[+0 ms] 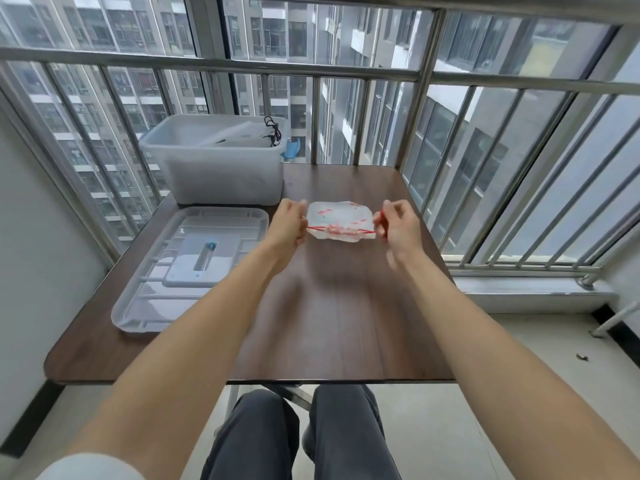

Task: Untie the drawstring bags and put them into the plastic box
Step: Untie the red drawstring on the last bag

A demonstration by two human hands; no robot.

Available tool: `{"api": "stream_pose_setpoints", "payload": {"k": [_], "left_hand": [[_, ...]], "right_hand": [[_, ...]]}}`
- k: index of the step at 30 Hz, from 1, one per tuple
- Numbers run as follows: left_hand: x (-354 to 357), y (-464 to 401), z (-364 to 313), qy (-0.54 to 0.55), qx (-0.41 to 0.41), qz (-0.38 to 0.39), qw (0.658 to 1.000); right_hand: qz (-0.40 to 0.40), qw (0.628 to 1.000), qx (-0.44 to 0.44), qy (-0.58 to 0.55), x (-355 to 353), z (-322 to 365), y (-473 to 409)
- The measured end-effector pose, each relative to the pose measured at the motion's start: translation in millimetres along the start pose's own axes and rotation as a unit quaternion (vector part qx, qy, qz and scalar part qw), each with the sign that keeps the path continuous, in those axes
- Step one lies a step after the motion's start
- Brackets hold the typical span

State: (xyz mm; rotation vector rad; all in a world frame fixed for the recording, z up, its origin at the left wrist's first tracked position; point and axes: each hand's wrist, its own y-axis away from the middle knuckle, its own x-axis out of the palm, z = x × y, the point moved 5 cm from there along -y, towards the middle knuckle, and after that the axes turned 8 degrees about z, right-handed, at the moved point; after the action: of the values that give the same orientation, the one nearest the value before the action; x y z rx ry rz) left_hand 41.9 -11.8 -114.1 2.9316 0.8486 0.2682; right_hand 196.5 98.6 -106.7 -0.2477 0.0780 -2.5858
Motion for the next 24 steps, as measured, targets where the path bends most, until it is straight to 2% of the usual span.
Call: {"api": "stream_pose_setpoints", "payload": {"k": [1, 2, 3, 4, 7, 9, 15, 17, 19, 21, 24], "left_hand": [[-1, 1, -6, -0.185, 0.048, 0.001, 0.982], [2, 2, -12, -0.336, 0.096, 0.016, 0.937], [5, 4, -16, -0.441, 0.134, 0.035, 0.887], [8, 6, -20, -0.504, 0.165, 0.048, 0.846], [11, 9, -23, -0.602, 0.204, 0.061, 0.769], [11, 9, -20, -0.648, 0.205, 0.06, 0.731], [11, 3, -19, -0.698, 0.17, 0.027, 0.695], [11, 5, -19, -0.707, 0.146, 0.004, 0.692], [7, 7, -15, -0.701, 0.102, -0.012, 0.706], [2, 9, -8, -0.672, 0.044, -0.001, 0.739], [1, 12, -4, -0.618, 0.0, 0.015, 0.786]], "right_hand": [[0.039, 0.985, -0.055, 0.162, 4, 9, 1], [0.08, 0.945, -0.111, 0.297, 9, 15, 2], [0.12, 0.896, -0.153, 0.398, 14, 18, 2], [0.154, 0.848, -0.183, 0.473, 17, 18, 1], [0.208, 0.713, -0.243, 0.624, 18, 10, 1], [0.2, 0.677, -0.237, 0.668, 13, 3, -1], [0.138, 0.657, -0.122, 0.731, 18, 6, 2], [0.123, 0.667, -0.091, 0.729, 20, 3, 4], [0.122, 0.686, -0.057, 0.715, 21, -2, 7], [0.119, 0.699, -0.03, 0.705, 20, -4, 12], [0.115, 0.742, 0.007, 0.661, 21, -1, 19]]}}
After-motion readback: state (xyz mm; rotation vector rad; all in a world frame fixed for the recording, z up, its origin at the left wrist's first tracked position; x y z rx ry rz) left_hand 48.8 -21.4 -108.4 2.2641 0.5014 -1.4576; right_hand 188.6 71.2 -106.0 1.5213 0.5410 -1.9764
